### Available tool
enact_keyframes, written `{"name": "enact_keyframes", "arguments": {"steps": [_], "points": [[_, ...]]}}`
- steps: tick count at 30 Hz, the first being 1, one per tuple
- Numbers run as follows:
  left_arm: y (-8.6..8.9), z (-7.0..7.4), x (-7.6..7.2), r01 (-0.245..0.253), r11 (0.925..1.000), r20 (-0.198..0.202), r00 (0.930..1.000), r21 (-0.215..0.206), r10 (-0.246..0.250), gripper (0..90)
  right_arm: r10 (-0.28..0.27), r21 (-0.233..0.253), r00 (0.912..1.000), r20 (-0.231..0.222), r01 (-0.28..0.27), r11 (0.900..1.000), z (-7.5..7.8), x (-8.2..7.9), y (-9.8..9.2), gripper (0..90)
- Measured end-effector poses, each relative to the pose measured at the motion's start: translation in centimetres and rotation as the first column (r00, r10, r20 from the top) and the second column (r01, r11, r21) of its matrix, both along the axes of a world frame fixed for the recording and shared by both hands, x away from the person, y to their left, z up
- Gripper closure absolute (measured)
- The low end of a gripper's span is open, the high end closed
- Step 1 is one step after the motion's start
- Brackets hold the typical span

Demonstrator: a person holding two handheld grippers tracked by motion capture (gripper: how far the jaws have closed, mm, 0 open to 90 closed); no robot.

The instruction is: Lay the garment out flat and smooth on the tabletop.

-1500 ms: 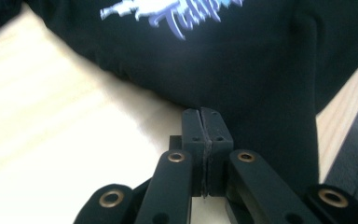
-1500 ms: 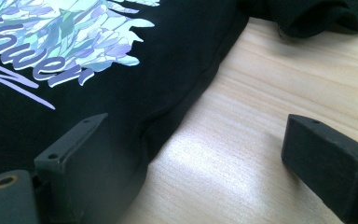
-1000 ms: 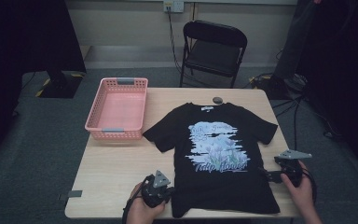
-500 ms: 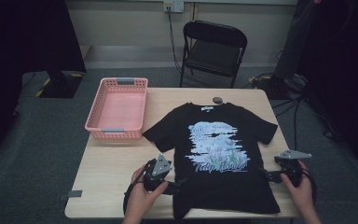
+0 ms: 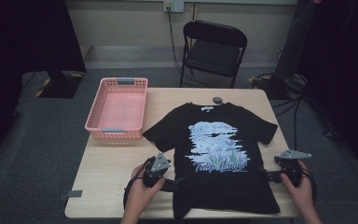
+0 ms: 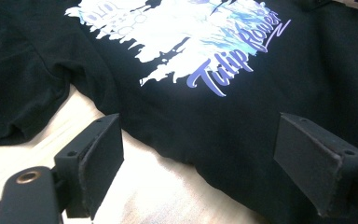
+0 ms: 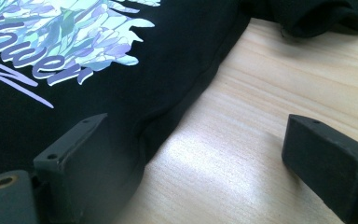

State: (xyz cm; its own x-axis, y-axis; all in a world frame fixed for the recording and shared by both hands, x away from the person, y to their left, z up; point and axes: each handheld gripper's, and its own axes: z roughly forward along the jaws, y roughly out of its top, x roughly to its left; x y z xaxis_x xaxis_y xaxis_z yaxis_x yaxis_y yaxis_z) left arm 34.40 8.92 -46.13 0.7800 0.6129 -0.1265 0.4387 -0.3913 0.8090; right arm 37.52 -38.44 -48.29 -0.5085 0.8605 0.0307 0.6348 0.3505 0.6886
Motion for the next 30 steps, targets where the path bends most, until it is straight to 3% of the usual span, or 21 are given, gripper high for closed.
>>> {"name": "enact_keyframes", "arguments": {"steps": [5,30], "points": [[0.2,0.2,0.1,0.018,0.9998,0.004,0.9998,-0.005,-0.018,15.9,0.0,0.0,1.0,0.0,0.0,1.0,0.0,0.0,0.0,7.6],[2.5,0.4,0.2,-0.014,0.9997,0.012,0.9998,-0.019,0.014,15.9,0.0,0.0,1.0,0.0,0.0,1.0,0.0,0.0,0.0,7.6]]}}
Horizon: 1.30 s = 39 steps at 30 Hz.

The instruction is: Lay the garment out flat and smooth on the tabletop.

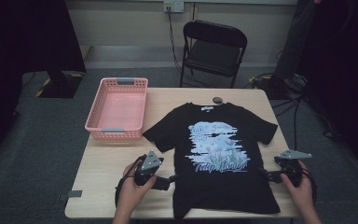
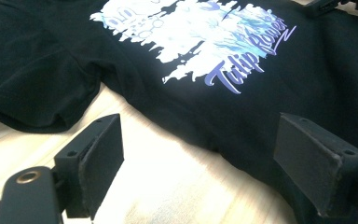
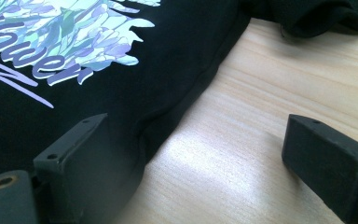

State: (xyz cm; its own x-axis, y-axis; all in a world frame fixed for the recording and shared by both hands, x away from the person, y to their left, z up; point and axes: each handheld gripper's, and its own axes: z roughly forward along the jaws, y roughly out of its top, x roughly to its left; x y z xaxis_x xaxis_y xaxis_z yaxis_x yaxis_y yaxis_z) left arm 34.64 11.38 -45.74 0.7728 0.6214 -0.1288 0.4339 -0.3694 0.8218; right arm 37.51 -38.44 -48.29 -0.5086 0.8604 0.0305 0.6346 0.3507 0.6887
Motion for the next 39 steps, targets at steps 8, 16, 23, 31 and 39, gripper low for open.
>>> {"name": "enact_keyframes", "arguments": {"steps": [8,16,23,31,39], "points": [[0.6,-0.2,0.1,-0.001,0.9999,-0.003,1.0,0.012,0.001,15.9,0.0,0.0,1.0,0.0,0.0,1.0,0.0,0.0,0.0,7.6],[1.5,-0.2,0.2,-0.02,0.9998,-0.002,0.9998,0.003,0.02,15.9,0.0,0.0,1.0,0.0,0.0,1.0,0.0,0.0,0.0,7.6],[2.2,-0.2,0.2,-0.034,0.9994,0.002,0.9994,0.005,0.034,15.9,0.0,0.0,1.0,0.0,0.0,1.0,0.0,0.0,0.0,7.6],[3.0,-0.3,0.3,-0.053,0.9985,0.007,0.9986,0.007,0.053,15.9,0.0,0.0,1.0,-0.001,0.0,1.0,0.0,0.0,0.0,7.6],[3.7,-0.4,0.3,-0.065,0.9978,0.006,0.9979,0.01,0.065,15.9,0.0,0.0,1.0,0.0,0.0,1.0,0.0,0.0,0.0,7.6]]}}
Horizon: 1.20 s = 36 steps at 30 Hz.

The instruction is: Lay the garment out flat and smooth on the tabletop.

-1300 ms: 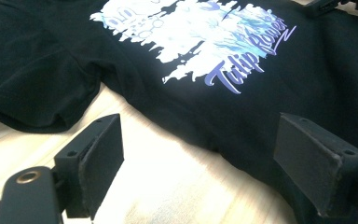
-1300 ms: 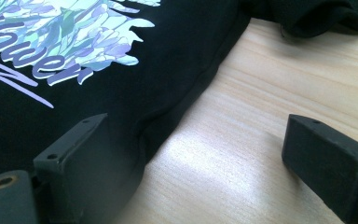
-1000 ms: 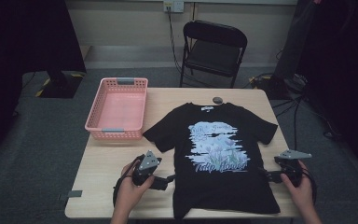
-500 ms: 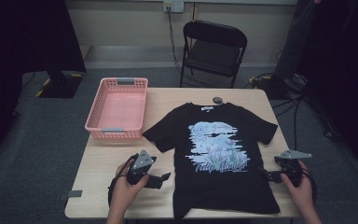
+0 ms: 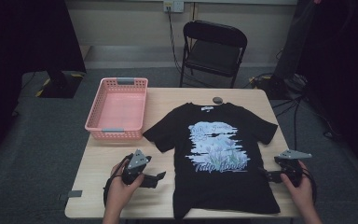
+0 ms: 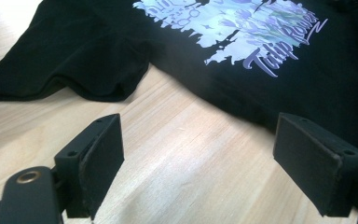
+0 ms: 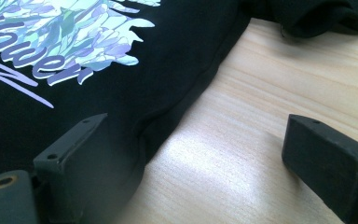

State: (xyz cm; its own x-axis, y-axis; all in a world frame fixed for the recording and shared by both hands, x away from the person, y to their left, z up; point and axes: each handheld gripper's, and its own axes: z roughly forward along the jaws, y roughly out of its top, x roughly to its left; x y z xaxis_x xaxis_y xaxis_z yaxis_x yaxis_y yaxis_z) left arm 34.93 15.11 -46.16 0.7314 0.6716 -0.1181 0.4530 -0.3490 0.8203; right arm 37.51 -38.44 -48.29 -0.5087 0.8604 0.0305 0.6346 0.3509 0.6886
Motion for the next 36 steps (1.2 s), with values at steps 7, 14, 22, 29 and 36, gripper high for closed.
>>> {"name": "enact_keyframes", "arguments": {"steps": [7,14,22,29,36], "points": [[0.8,-0.1,0.0,-0.019,0.9998,-0.002,0.9998,0.0,0.019,15.9,0.0,0.0,1.0,0.0,0.0,1.0,0.0,0.0,0.0,7.6],[1.4,-0.2,0.0,-0.029,0.9996,-0.005,0.9996,0.006,0.029,15.9,0.0,0.0,1.0,-0.001,0.0,1.0,0.0,0.0,0.0,7.6],[2.5,-0.4,-0.1,-0.054,0.9984,-0.008,0.9985,0.013,0.055,15.9,0.0,0.0,1.0,0.0,0.0,1.0,0.0,0.0,0.0,7.6],[3.1,-0.7,-0.1,-0.073,0.9972,-0.003,0.9974,0.017,0.073,15.9,-0.001,0.0,1.0,-0.001,0.001,1.0,0.0,0.0,0.0,7.6],[3.8,-1.0,-0.2,-0.092,0.9954,-0.012,0.9956,0.026,0.093,16.0,0.0,0.0,1.0,0.0,0.0,1.0,0.0,0.0,0.0,7.6]]}}
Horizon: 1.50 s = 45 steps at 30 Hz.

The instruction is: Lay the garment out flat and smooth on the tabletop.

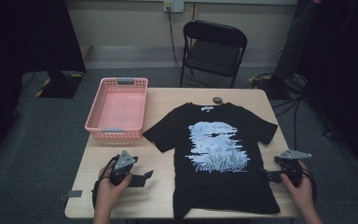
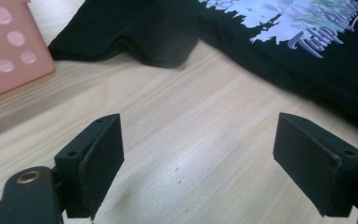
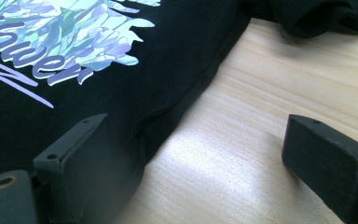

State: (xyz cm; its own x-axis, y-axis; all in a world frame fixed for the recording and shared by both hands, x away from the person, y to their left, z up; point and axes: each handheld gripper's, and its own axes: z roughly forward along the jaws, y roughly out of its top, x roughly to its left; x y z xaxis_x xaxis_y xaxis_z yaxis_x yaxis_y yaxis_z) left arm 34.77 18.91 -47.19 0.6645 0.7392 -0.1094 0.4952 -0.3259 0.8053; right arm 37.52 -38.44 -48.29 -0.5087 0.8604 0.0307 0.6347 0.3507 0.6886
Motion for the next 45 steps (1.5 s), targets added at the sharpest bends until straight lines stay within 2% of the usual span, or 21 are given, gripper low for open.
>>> {"name": "enact_keyframes", "arguments": {"steps": [28,45], "points": [[2.4,-0.6,-0.4,-0.055,0.9981,-0.005,0.9984,0.028,0.056,16.0,0.0,0.0,1.0,0.0,0.0,1.0,0.0,0.0,0.0,7.6],[3.3,-1.2,-0.4,-0.08,0.9947,-0.007,0.9967,0.065,0.08,16.2,0.0,0.0,1.0,0.0,0.0,1.0,0.0,0.0,0.0,7.6]]}}
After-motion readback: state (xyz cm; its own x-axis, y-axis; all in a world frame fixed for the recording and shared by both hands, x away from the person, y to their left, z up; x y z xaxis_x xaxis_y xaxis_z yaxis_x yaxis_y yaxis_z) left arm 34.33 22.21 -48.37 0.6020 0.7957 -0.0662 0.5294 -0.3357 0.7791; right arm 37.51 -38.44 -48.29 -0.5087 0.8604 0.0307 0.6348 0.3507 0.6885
